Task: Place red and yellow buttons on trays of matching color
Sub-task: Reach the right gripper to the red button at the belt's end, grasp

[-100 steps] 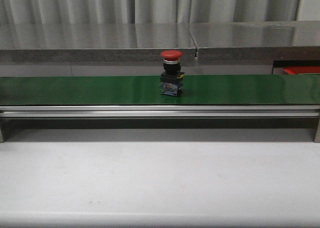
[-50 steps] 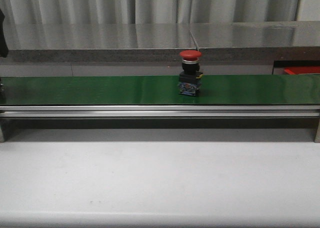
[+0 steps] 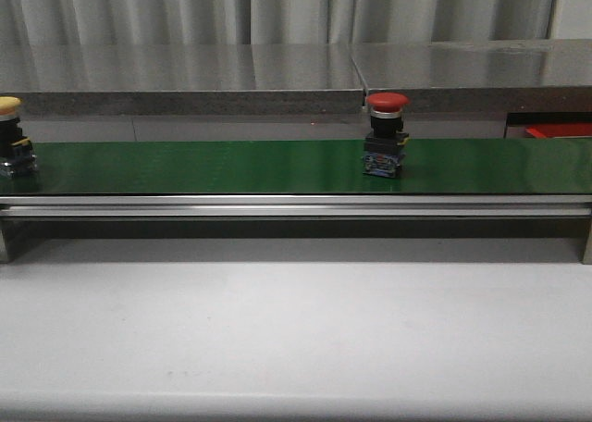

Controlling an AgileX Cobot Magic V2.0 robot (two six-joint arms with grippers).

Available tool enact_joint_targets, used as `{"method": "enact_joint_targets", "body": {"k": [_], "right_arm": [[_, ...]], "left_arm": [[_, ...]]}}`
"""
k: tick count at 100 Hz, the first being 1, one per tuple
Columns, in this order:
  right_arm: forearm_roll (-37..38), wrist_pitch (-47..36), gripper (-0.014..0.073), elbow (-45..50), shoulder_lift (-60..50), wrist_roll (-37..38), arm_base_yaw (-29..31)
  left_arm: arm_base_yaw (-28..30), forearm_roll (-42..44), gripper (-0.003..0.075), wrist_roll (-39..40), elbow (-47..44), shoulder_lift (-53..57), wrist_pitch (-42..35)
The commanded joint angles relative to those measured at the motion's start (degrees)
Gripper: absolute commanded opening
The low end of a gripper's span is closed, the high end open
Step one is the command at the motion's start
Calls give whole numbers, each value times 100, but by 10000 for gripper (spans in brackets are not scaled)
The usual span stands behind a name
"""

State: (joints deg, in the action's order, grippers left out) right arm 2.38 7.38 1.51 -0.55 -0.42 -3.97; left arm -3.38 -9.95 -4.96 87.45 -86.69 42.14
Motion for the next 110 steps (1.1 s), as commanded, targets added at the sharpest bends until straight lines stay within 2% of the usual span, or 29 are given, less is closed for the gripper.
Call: {"method": "enact_joint_targets", "body": {"k": [1,24,54,64,68,78,79,86,87,91,98,110], "right_arm": [[64,-493,-117,2,-102,-12,-9],[64,-501,-117,2,-102,-12,-9],[64,-1063,-117,-2,-102,-12,-9],[64,-1269,-117,-35,-102,-12,-9],[40,-1262,-117,-104,-102,-12,-9],[-90,-1006,-117,-396,-17,-12,-9],[-118,-953,-117,-424,-3,-12,-9],[-238,-569,-117,-756,190,-12,-9],[-238,-523,-117,-834,245,-12,-9],[-288,-201,-117,-1049,408,-12,-9],[-380,447,-117,-1567,836,-12,-9],[-414,1566,-117,-2678,1874,-12,-9]], "left_arm": [[-153,-88,662,-15,-124,755,-491],[-238,-25,662,-15,-1667,2387,-1207],[-238,-157,662,-15,-3800,4294,-1500],[-238,-208,636,-15,-4411,4816,-1600],[-238,-208,603,-15,-4685,5051,-1667],[-238,-208,463,-15,-5237,5561,-1769],[-238,-208,421,-15,-5333,5629,-1769],[-238,-208,265,-15,-5597,5941,-1780],[-238,-208,265,-15,-5597,5968,-1780],[-238,-208,147,-15,-5722,6139,-1791],[-238,-211,-9,-15,-5826,6311,-1813],[-238,-211,-19,-15,-5893,6402,-1849]]}}
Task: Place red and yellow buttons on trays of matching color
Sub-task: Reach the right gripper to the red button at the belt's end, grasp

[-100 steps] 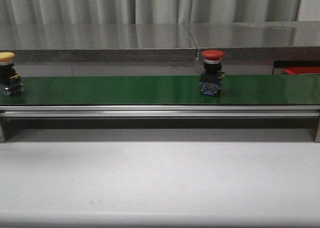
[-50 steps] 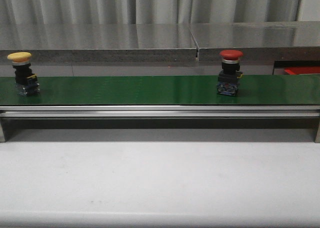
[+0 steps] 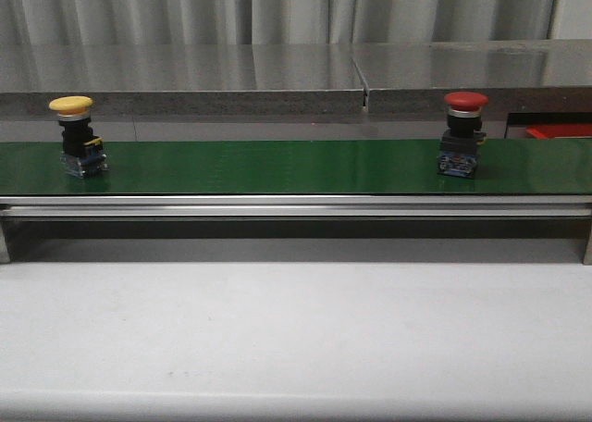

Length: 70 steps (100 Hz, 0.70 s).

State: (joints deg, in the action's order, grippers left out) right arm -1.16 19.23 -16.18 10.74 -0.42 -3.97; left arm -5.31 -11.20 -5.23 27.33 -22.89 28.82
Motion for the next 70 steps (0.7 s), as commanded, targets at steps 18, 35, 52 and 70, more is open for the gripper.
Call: {"method": "enact_joint_targets", "body": {"k": [18,35,52,70], "right_arm": [[-97,1707,-117,-2395,2326,-12,-9],[-111,1858,-116,-3226,3446,-12,-9],[-111,2117,60,-3681,4358,-12,-9],[-196,2047,575,-3875,4964,-12,-9]], "left_arm": [[-45,-96,-19,12,118,23,-522],[-45,-96,-19,12,118,23,-522],[-45,-96,-19,12,118,23,-522],[-45,-96,-19,12,118,23,-522]]}}
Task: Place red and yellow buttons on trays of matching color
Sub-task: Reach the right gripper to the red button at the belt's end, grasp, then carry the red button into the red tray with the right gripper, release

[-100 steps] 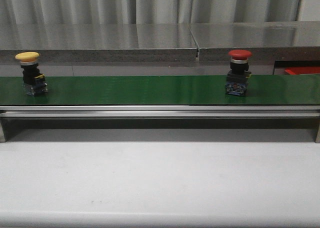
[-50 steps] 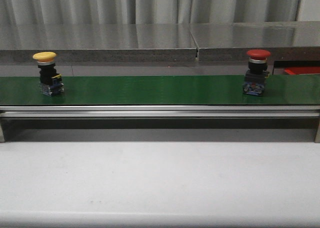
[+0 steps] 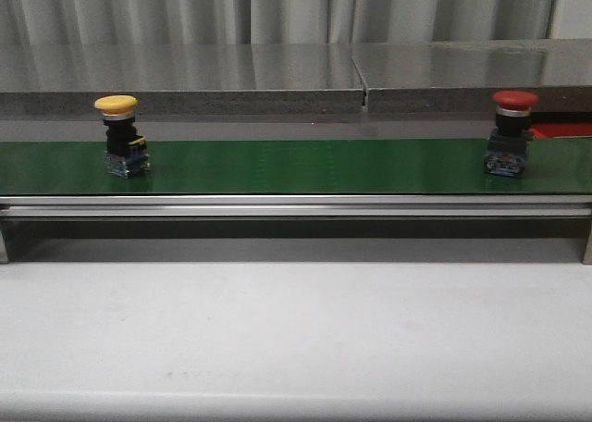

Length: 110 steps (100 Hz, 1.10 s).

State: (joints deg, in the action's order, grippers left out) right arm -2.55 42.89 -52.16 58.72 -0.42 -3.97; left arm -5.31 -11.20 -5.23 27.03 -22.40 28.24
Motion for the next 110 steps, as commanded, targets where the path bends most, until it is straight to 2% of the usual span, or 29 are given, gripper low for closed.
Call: {"method": "enact_joint_targets", "body": {"k": [1,3,13,80,95,101,110], "right_arm": [[-57,-320,590,-284,209,-12,-9],[-57,-326,622,-311,275,-12,-9],[-57,-317,584,-484,621,-12,-9],[-47,130,584,-2743,3553,-165,515],[-20,449,582,-3277,4063,-180,676],[-20,723,540,-3476,4248,-180,717],[-7,1070,368,-3675,4424,-180,774]], "left_arm": [[-45,-96,-19,12,148,-26,-463],[-45,-96,-19,12,148,-26,-463],[-45,-96,-19,12,148,-26,-463],[-45,-96,-19,12,148,-26,-463],[-45,-96,-19,12,148,-26,-463],[-45,-96,-19,12,148,-26,-463],[-45,-96,-19,12,148,-26,-463]]}}
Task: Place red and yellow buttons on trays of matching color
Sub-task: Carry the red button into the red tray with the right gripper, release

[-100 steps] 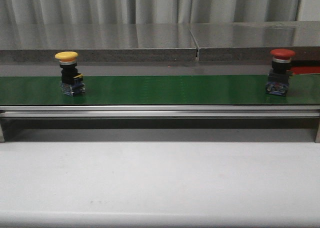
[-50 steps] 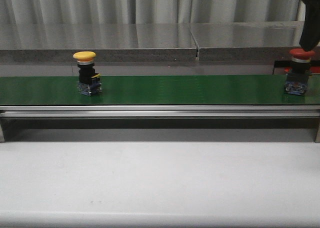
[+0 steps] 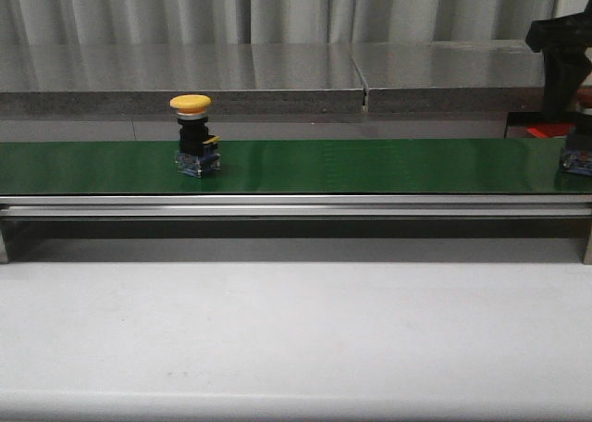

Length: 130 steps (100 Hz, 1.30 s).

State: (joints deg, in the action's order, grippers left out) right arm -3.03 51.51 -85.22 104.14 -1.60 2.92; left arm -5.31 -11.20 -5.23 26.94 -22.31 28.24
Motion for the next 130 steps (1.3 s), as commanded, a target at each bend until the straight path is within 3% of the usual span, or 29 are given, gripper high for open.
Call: {"method": "enact_joint_targets", "body": {"k": [1,10,17,49,86,130], "right_arm": [[45,234,336,-377,-96,-62,85],[51,291,153,-494,-43,-62,121],[47,332,92,-641,-43,-62,142],[150,537,90,-2060,213,-62,752],[150,1087,90,-4051,1912,-374,1527],[216,924,93,-4185,2789,-476,1583]], "left_arm": [[-45,-96,-19,12,157,-35,-463],[-45,-96,-19,12,157,-35,-463],[-45,-96,-19,12,157,-35,-463],[-45,-96,-19,12,157,-35,-463],[-45,-96,-19,12,157,-35,-463],[-45,-96,-19,12,157,-35,-463]]}}
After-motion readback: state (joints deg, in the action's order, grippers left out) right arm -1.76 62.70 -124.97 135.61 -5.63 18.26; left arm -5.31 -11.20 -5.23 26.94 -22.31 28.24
